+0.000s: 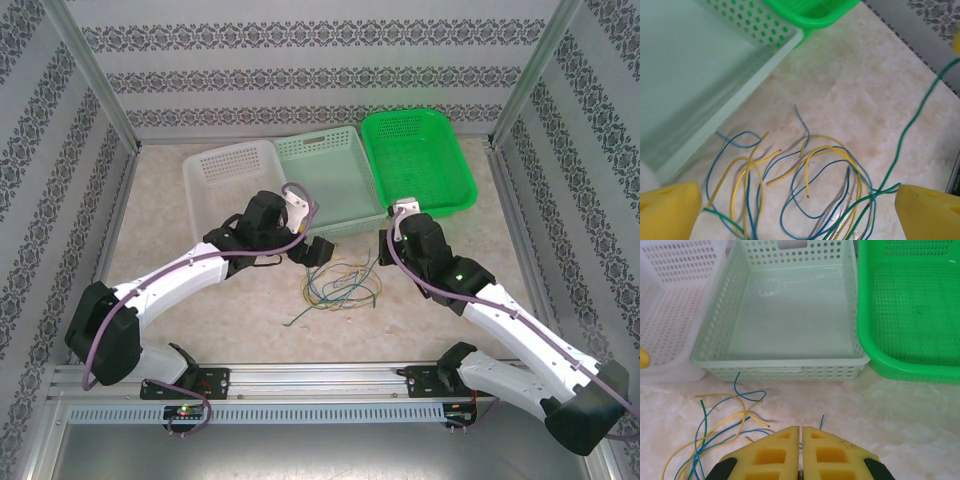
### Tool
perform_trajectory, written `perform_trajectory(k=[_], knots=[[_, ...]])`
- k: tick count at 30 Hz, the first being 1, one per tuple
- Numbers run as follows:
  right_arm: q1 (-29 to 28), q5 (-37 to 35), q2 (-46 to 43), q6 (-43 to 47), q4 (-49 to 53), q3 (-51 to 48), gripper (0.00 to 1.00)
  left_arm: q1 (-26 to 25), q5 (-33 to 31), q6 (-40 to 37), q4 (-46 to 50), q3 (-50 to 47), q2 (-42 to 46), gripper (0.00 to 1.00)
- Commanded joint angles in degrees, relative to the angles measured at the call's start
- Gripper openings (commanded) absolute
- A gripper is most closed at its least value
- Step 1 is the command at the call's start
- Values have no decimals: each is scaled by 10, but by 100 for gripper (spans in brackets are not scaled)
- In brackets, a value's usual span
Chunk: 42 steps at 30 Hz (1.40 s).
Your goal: Untangle the cables
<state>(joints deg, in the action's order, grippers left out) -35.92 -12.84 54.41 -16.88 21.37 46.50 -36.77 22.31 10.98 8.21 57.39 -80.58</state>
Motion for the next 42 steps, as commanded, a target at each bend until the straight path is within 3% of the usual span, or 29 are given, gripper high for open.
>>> perform_trajectory(k=[1, 9, 21, 23, 24, 27, 29, 30, 31, 33, 35, 37, 42], knots=[[-7, -16, 8, 15, 7, 32, 0, -21, 18, -38, -38, 28, -19, 100], [-8, 0, 10, -8, 5, 51, 0, -51, 135, -44, -34, 116, -130, 85], [-6, 48, -2, -80, -13, 37, 0, -95, 152, -45, -53, 156, -204, 82], [-5, 52, -2, -86, -13, 38, 0, -97, 155, -46, -57, 157, -207, 78], [-4, 54, -1, -89, -15, 37, 0, -98, 154, -47, -57, 158, -208, 70], [-3, 54, -2, -95, -14, 35, 0, -98, 134, -43, -51, 163, -209, 27], [0, 51, -3, -101, -8, 33, 0, -97, 125, -41, -48, 165, -207, 11], [1, 52, -3, -102, -2, 32, 2, -97, 118, -38, -46, 167, -207, 4], [4, 52, -3, -103, 9, 34, 10, -97, 110, -33, -43, 169, -207, 0], [7, 40, -2, -102, 42, 35, 24, -95, 86, -24, -37, 173, -206, 0], [7, 28, -12, -98, 65, 26, 52, -92, 66, -12, -40, 172, -200, 0], [7, 25, -36, -99, 66, 2, 70, -88, 52, 6, -54, 167, -193, 0], [6, 55, -109, -103, 43, -82, 72, -68, 56, 57, -100, 155, -180, 0]])
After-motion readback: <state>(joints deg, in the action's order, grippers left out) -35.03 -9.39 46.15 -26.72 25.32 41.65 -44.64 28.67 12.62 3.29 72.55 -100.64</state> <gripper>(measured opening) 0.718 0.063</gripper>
